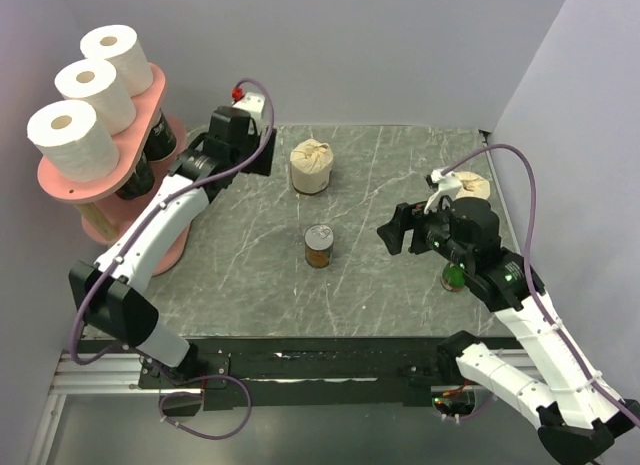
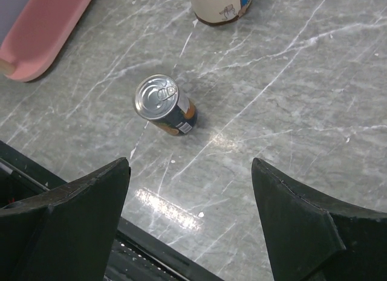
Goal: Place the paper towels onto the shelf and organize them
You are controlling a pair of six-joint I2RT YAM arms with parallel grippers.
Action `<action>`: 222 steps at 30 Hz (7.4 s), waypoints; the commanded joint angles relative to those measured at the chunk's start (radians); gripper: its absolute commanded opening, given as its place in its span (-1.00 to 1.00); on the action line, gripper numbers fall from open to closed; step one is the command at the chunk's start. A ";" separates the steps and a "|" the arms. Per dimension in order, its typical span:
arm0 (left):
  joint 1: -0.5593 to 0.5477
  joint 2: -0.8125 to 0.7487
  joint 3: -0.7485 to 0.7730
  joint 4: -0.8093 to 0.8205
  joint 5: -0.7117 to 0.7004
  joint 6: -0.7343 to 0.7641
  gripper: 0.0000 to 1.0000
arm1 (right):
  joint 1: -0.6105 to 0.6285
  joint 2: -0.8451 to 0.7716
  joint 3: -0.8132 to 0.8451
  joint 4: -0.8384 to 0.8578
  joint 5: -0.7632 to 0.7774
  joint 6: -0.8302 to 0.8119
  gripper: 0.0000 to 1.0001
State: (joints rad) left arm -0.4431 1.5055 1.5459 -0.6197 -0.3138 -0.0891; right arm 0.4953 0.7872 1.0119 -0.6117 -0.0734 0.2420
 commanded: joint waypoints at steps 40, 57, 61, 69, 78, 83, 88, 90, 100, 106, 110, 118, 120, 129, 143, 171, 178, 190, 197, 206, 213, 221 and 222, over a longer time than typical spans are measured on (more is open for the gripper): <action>-0.134 0.779 0.479 0.314 0.231 0.318 0.54 | 0.008 -0.068 0.080 0.018 0.026 -0.047 0.80; -0.131 0.659 0.350 0.307 0.072 0.304 0.06 | 0.008 -0.103 0.082 0.007 0.023 -0.017 0.80; -0.131 0.555 0.243 0.298 0.003 0.302 0.00 | 0.008 -0.111 0.071 0.010 0.014 -0.001 0.79; -0.091 0.337 -0.030 0.318 -0.087 0.287 -0.02 | 0.009 -0.163 0.034 0.015 0.001 0.028 0.79; 0.012 0.234 -0.182 0.356 -0.189 0.321 0.00 | 0.011 -0.212 0.001 0.013 -0.009 0.043 0.79; 0.075 0.226 -0.211 0.377 -0.255 0.354 0.00 | 0.011 -0.226 0.001 0.010 -0.011 0.037 0.79; 0.127 0.234 -0.227 0.419 -0.300 0.404 0.01 | 0.012 -0.236 -0.009 0.012 -0.011 0.033 0.79; 0.141 0.236 -0.222 0.422 -0.301 0.411 0.01 | 0.012 -0.238 -0.009 0.010 -0.011 0.029 0.80; 0.161 0.243 -0.188 0.419 -0.324 0.433 -0.01 | 0.012 -0.236 -0.013 0.015 0.001 0.016 0.81; 0.156 0.226 -0.159 0.383 -0.324 0.430 -0.01 | 0.012 -0.226 -0.015 0.024 -0.002 0.016 0.82; 0.153 0.220 -0.153 0.379 -0.338 0.440 -0.01 | 0.011 -0.217 -0.007 0.029 -0.006 0.017 0.82; 0.152 0.246 -0.161 0.359 -0.349 0.422 0.03 | 0.012 -0.218 -0.001 0.020 -0.005 0.014 0.81; 0.150 0.254 -0.158 0.341 -0.337 0.404 0.11 | 0.011 -0.218 0.001 0.020 -0.002 0.013 0.81; 0.147 0.274 -0.190 0.299 -0.278 0.345 0.32 | 0.012 -0.233 -0.007 0.021 0.001 0.011 0.82; 0.147 0.312 -0.221 0.252 -0.229 0.272 0.25 | 0.011 -0.244 0.007 0.007 -0.003 0.013 0.82; -0.063 0.185 -0.127 0.080 0.068 -0.017 0.26 | 0.012 -0.249 0.014 0.003 -0.028 0.020 0.81; -0.045 0.136 0.006 0.020 0.091 -0.050 0.44 | 0.012 -0.230 0.036 0.000 -0.034 0.019 0.81; -0.045 0.140 0.005 0.054 0.306 -0.080 0.13 | 0.011 -0.186 0.047 0.029 -0.065 0.040 0.78; -0.043 0.189 -0.015 0.048 0.240 -0.087 0.06 | 0.012 -0.183 0.044 0.010 -0.055 0.040 0.76; -0.039 0.216 -0.113 0.046 0.111 -0.126 -0.01 | 0.012 -0.198 0.024 0.010 -0.046 0.043 0.76; -0.036 0.205 -0.176 0.061 0.099 -0.164 -0.10 | 0.012 -0.200 0.019 0.021 -0.051 0.043 0.75; -0.034 0.167 0.001 0.005 0.165 -0.173 0.13 | 0.012 -0.207 0.024 0.012 -0.049 0.042 0.75; -0.036 0.160 0.016 0.002 0.162 -0.175 0.17 | 0.012 -0.212 0.022 0.013 -0.046 0.040 0.76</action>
State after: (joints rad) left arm -0.4808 1.7176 1.4345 -0.6182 -0.1791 -0.2329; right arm 0.5014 0.6071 1.0260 -0.6292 -0.1253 0.2733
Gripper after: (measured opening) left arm 0.527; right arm 0.880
